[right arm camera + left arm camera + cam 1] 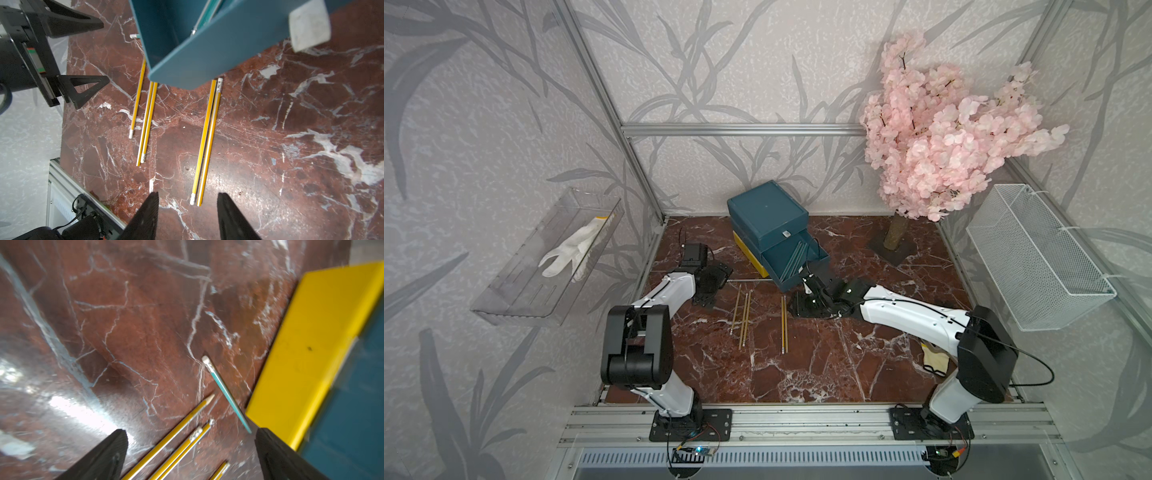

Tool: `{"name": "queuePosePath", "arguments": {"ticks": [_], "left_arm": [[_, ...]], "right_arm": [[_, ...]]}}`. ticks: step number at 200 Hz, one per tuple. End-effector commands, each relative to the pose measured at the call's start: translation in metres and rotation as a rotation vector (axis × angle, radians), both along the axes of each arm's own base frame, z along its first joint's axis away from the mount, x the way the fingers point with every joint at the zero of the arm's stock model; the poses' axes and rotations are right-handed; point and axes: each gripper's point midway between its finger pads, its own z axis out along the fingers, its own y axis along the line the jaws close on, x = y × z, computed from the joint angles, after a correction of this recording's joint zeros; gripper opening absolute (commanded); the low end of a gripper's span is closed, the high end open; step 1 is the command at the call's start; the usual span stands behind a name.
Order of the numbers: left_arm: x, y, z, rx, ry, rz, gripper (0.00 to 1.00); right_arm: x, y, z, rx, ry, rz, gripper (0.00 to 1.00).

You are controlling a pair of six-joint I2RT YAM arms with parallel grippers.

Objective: Please place the pencils in the drawer according to their color
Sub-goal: Pick up the pencil from the center of the board.

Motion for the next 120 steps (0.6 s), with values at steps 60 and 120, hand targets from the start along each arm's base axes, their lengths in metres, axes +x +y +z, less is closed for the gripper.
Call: {"name": "queuePosePath", "arguments": {"ticks": [60, 120], "left_arm": [[0.037, 0.016, 0.028, 0.042, 0.036, 0.393, 0.84], [0.049, -0.003, 0.018, 0.066, 0.113, 0.426, 0.76]], "right_arm": [[-0.005, -0.019, -0.007, -0.007, -0.020, -0.035, 0.49], [0.001, -0.033, -0.013, 0.025, -0.007, -0.072, 0.49]]}}
